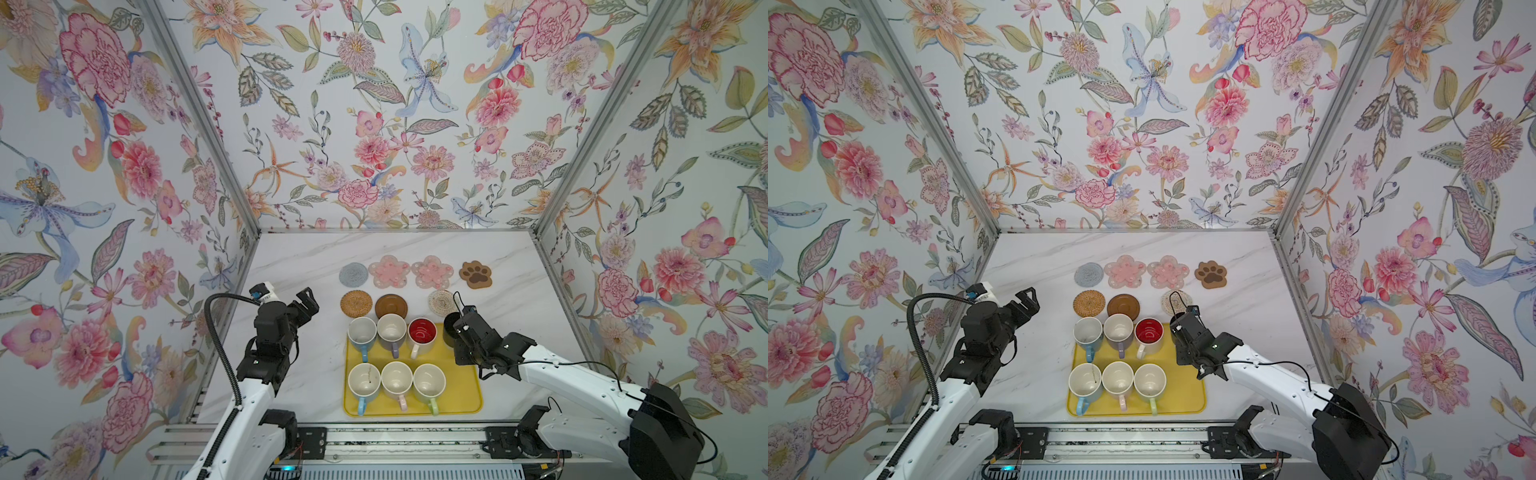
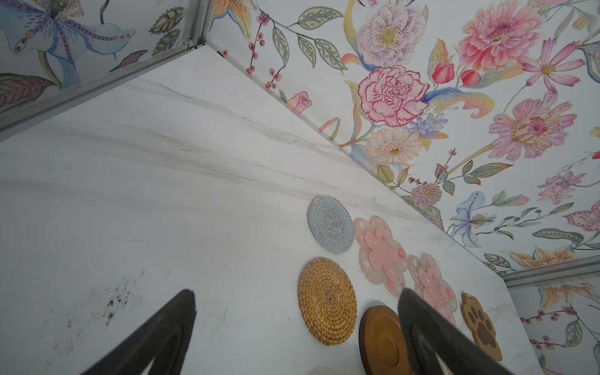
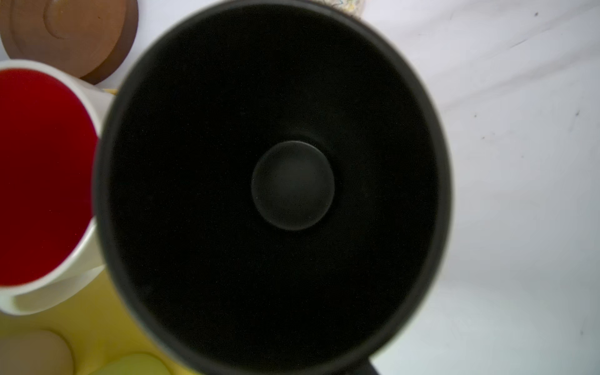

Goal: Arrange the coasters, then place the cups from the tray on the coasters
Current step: 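Lower the right gripper around the black mug's rim and close it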

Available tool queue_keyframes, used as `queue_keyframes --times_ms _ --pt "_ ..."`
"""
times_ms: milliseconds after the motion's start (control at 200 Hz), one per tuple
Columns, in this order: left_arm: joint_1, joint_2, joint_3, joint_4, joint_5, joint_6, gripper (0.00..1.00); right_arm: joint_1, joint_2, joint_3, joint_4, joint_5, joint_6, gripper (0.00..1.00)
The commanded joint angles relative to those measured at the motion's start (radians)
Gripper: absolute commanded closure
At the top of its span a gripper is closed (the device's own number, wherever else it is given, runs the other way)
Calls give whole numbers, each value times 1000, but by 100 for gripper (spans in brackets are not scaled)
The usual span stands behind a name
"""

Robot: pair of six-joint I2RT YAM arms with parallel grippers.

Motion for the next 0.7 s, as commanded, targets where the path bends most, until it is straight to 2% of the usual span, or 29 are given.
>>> queue_keyframes --times_ms 0,205,370,696 --pt "9 -13 -11 -15 9 -7 1 1 9 -15 19 1 -10 78" --pt "10 -11 -10 -14 11 -9 1 2 -2 -11 16 -19 -33 87" --pt "9 -9 -11 -14 12 -9 1 3 -37 15 -24 -23 -51 100" --pt "10 -12 -9 -20 13 -6 1 -19 -112 135 -144 6 -86 100"
